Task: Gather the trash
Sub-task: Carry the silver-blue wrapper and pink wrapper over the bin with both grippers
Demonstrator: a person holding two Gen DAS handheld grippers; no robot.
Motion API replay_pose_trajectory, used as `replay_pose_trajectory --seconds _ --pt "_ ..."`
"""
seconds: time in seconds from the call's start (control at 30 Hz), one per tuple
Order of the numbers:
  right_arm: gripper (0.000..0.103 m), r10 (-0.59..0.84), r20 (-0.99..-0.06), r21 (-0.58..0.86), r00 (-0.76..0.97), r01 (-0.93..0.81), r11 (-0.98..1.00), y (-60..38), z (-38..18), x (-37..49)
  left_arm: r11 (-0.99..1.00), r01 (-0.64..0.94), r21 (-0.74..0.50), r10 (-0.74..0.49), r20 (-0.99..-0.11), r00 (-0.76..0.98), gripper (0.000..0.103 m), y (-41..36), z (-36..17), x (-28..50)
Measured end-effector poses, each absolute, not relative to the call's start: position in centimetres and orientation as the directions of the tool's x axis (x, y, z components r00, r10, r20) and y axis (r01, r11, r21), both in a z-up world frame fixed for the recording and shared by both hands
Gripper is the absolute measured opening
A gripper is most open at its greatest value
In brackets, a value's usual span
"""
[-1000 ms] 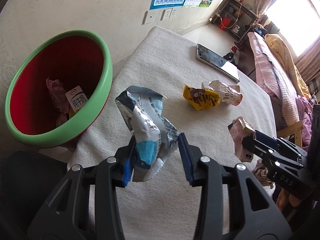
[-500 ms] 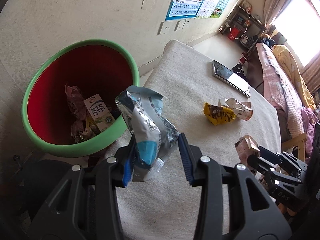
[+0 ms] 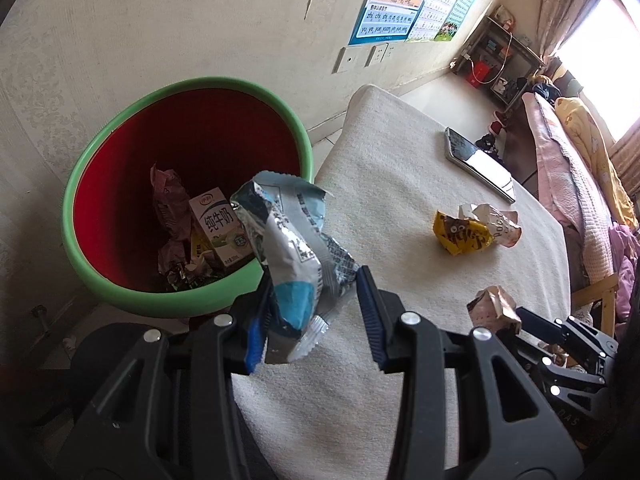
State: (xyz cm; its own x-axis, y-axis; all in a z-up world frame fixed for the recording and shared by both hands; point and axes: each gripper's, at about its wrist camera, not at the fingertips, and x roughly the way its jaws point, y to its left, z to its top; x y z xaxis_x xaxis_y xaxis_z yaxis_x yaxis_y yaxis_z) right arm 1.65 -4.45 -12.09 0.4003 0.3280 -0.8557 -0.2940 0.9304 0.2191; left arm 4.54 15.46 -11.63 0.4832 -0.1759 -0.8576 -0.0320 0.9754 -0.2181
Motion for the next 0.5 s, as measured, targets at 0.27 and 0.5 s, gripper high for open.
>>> replay_pose_trajectory --seconds 0.27,0.5 --pt "0.044 0.346 -0.846 0.191 0.407 -0.374 0.908 -1.7 -11.2 1.7 0.977 -0.032 -0.21 -0.167 -0.854 0.492 0.039 15.9 -11.3 4.7" --pt "0.044 0.346 -0.841 0.203 0.417 -0.35 0.914 -1.8 -10.4 2.6 0.984 -0.034 -0.174 -0.133 -0.854 0.503 0.039 17.2 -11.0 4.9"
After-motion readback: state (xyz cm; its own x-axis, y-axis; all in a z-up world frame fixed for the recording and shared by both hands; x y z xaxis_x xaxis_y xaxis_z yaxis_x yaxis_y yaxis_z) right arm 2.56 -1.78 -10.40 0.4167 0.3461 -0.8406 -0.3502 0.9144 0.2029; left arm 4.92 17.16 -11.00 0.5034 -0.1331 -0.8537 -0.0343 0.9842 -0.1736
